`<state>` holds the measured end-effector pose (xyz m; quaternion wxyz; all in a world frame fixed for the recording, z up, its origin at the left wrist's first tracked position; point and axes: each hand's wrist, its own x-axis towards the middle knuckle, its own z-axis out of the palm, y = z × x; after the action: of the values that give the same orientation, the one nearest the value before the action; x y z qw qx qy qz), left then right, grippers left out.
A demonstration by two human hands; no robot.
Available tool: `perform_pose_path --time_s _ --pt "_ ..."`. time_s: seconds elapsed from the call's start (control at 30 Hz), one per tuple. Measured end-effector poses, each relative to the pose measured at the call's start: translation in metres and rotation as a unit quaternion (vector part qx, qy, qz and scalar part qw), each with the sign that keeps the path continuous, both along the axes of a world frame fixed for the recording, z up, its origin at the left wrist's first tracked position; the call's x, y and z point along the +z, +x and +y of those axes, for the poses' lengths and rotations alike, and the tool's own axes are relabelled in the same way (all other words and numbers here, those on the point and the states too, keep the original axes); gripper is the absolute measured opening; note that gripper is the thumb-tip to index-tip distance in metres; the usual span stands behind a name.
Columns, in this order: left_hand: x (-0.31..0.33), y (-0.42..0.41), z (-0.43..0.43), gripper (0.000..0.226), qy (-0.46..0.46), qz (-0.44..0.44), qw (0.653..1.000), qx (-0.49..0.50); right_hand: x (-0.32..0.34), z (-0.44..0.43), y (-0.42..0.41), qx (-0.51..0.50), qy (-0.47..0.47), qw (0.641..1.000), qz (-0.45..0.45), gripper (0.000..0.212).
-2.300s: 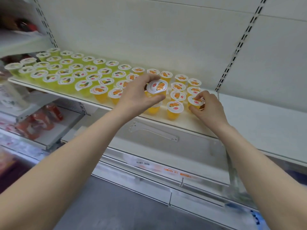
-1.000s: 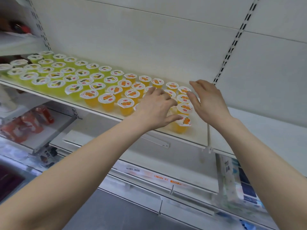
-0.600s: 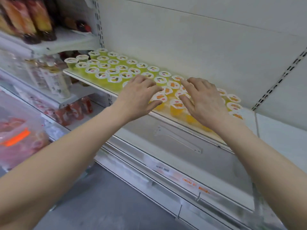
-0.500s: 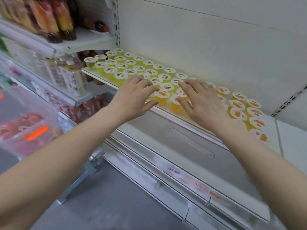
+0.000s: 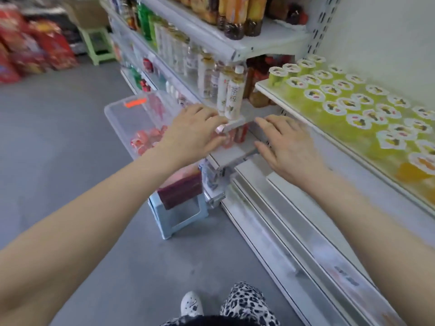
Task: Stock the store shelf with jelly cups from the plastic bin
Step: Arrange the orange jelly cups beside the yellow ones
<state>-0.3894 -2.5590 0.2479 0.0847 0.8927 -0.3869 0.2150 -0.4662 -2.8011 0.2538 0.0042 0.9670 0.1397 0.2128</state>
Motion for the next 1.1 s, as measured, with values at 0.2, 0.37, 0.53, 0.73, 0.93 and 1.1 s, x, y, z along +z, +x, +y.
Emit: perform_pose_path --time_s 0.2,0.37,0.53,0.73,0.93,1.1 --pt "-0.042 0.031 0.084 0.044 -0.005 0.051 0.992 0.114 -0.04 0.065 0.065 0.086 0.019 0.996 0.025 0.05" --pt "-0.083 0.058 0.132 0.044 -0.011 0.11 0.974 0.196 -0.083 0.103 0.132 0.145 0.024 0.986 0.081 0.05" --pt "-0.125 0.096 0.161 0.035 -0.025 0.158 0.949 0.271 -0.119 0.129 0.211 0.193 0.011 0.967 0.168 0.049" --pt "-0.174 0.15 0.171 0.036 -0.036 0.213 0.923 0.317 -0.158 0.16 0.303 0.187 -0.032 0.922 0.337 0.054" --pt "-0.202 0.175 0.17 0.028 -0.044 0.192 0.921 0.337 -0.215 0.209 0.372 0.149 -0.103 0.869 0.46 0.038" --pt "-0.203 0.176 0.171 0.03 -0.048 0.194 0.92 0.339 -0.267 0.231 0.401 0.097 -0.159 0.842 0.507 0.035"
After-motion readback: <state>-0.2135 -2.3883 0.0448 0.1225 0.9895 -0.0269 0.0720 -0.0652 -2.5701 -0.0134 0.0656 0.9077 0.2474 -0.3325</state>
